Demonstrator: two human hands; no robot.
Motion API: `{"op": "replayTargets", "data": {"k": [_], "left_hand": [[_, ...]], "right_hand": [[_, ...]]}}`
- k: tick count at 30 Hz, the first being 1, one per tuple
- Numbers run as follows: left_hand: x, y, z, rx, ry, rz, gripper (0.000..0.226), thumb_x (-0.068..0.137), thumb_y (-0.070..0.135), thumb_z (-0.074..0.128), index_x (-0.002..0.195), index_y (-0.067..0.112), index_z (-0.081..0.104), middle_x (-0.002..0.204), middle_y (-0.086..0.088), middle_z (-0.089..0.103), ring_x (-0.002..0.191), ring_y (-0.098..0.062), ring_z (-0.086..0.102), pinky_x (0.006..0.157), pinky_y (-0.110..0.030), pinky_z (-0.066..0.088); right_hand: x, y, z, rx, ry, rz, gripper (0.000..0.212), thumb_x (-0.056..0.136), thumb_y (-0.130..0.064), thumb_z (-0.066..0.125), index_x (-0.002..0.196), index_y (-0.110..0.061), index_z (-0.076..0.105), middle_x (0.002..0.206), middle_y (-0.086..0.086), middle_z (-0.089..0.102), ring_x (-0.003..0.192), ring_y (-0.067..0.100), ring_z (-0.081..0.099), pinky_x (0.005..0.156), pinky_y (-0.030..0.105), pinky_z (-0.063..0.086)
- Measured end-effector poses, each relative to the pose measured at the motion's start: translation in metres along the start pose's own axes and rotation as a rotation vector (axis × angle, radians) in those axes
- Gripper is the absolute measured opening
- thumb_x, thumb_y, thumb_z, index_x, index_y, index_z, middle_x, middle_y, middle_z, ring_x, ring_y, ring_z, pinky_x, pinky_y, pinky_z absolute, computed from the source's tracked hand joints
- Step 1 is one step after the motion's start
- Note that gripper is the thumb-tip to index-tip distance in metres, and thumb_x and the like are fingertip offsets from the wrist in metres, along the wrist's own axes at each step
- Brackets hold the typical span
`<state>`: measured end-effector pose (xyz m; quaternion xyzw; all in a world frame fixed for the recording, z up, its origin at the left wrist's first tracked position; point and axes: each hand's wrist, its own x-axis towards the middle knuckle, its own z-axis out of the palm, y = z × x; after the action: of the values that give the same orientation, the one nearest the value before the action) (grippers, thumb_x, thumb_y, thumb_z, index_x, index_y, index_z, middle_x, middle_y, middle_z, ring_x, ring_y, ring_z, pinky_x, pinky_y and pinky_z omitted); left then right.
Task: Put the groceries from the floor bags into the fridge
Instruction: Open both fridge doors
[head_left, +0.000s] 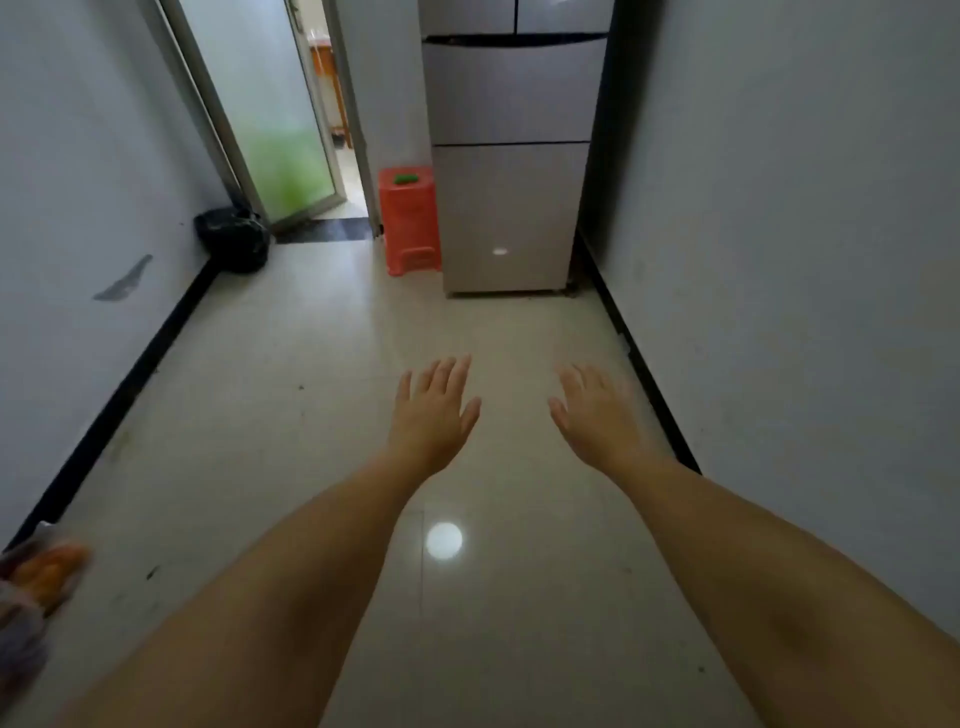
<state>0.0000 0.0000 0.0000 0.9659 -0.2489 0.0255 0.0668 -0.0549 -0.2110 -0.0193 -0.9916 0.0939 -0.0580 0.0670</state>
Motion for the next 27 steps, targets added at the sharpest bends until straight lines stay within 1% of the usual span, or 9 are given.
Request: {"op": "replayTargets", "data": {"k": [2, 4, 6, 8, 12, 17, 20, 23, 27], "left_hand": [[0.020, 0.005, 0.005, 0.002, -0.024, 0.022, 0.059, 0.100, 0.045, 0.022, 0.151, 0.021, 0.005, 0.158, -0.004, 0.019, 0.145, -0.022, 0.017, 0.119, -0.045, 0.011], [0.048, 0.013, 0.010, -0.005, -0.059, 0.063, 0.059, 0.100, 0.045, 0.023, 0.151, 0.020, 0.008, 0.154, -0.005, 0.027, 0.141, -0.024, 0.028, 0.115, -0.043, 0.022], [0.082, 0.025, 0.013, -0.022, -0.097, 0.100, 0.058, 0.100, 0.045, 0.023, 0.150, 0.020, 0.012, 0.150, -0.007, 0.034, 0.134, -0.026, 0.038, 0.108, -0.042, 0.034], [0.123, 0.035, 0.013, -0.020, -0.100, 0.097, 0.056, 0.100, 0.044, 0.024, 0.149, 0.018, 0.016, 0.147, -0.008, 0.038, 0.129, -0.028, 0.043, 0.102, -0.041, 0.040], [0.211, 0.061, 0.008, -0.077, -0.080, 0.049, 0.054, 0.100, 0.043, 0.025, 0.147, 0.016, 0.022, 0.145, -0.010, 0.040, 0.128, -0.029, 0.044, 0.101, -0.042, 0.040], [0.327, 0.098, -0.004, -0.163, -0.042, -0.011, 0.054, 0.100, 0.040, 0.028, 0.147, 0.014, 0.022, 0.147, -0.011, 0.037, 0.131, -0.029, 0.040, 0.101, -0.041, 0.039], [0.386, 0.110, -0.008, -0.219, -0.006, 0.009, 0.054, 0.100, 0.039, 0.030, 0.147, 0.013, 0.022, 0.146, -0.011, 0.038, 0.131, -0.028, 0.040, 0.101, -0.039, 0.038], [0.448, 0.096, -0.003, -0.187, -0.004, -0.006, 0.054, 0.100, 0.039, 0.031, 0.146, 0.012, 0.024, 0.144, -0.010, 0.040, 0.129, -0.028, 0.042, 0.101, -0.040, 0.039], [0.540, 0.060, 0.001, -0.162, 0.030, -0.063, 0.050, 0.099, 0.042, 0.031, 0.141, 0.015, 0.031, 0.137, -0.010, 0.047, 0.122, -0.029, 0.048, 0.093, -0.044, 0.046]], "right_hand": [[0.013, 0.011, 0.004, 0.019, -0.011, -0.008, 0.045, 0.098, -0.035, 0.039, 0.135, -0.011, 0.044, 0.134, 0.016, 0.050, 0.120, 0.034, 0.047, 0.100, 0.047, 0.038], [0.032, 0.027, 0.008, 0.078, -0.031, 0.018, 0.037, 0.098, -0.031, 0.039, 0.122, -0.007, 0.054, 0.120, 0.018, 0.057, 0.109, 0.036, 0.052, 0.090, 0.044, 0.045], [0.055, 0.044, 0.007, 0.123, -0.024, 0.048, 0.034, 0.098, -0.029, 0.039, 0.116, -0.005, 0.057, 0.115, 0.018, 0.059, 0.104, 0.036, 0.054, 0.084, 0.043, 0.048], [0.084, 0.065, 0.000, 0.113, 0.002, 0.051, 0.034, 0.099, -0.029, 0.038, 0.118, -0.007, 0.056, 0.116, 0.017, 0.059, 0.104, 0.035, 0.054, 0.082, 0.039, 0.048], [0.158, 0.115, -0.018, 0.103, -0.004, 0.040, 0.035, 0.101, -0.027, 0.036, 0.123, -0.007, 0.053, 0.121, 0.016, 0.056, 0.105, 0.033, 0.054, 0.081, 0.038, 0.045], [0.270, 0.188, -0.036, 0.054, 0.027, 0.037, 0.033, 0.100, -0.028, 0.034, 0.115, -0.006, 0.054, 0.113, 0.014, 0.055, 0.099, 0.032, 0.054, 0.077, 0.039, 0.048], [0.330, 0.216, -0.038, 0.019, 0.008, 0.046, 0.031, 0.100, -0.029, 0.034, 0.111, -0.007, 0.054, 0.111, 0.015, 0.055, 0.099, 0.032, 0.053, 0.076, 0.040, 0.049], [0.393, 0.222, -0.033, 0.045, -0.004, 0.023, 0.029, 0.100, -0.028, 0.035, 0.111, -0.007, 0.052, 0.112, 0.015, 0.054, 0.099, 0.032, 0.053, 0.076, 0.039, 0.047], [0.496, 0.212, -0.031, 0.048, 0.042, -0.067, 0.034, 0.101, -0.032, 0.033, 0.120, -0.010, 0.049, 0.117, 0.012, 0.051, 0.101, 0.031, 0.053, 0.077, 0.038, 0.046]]}}
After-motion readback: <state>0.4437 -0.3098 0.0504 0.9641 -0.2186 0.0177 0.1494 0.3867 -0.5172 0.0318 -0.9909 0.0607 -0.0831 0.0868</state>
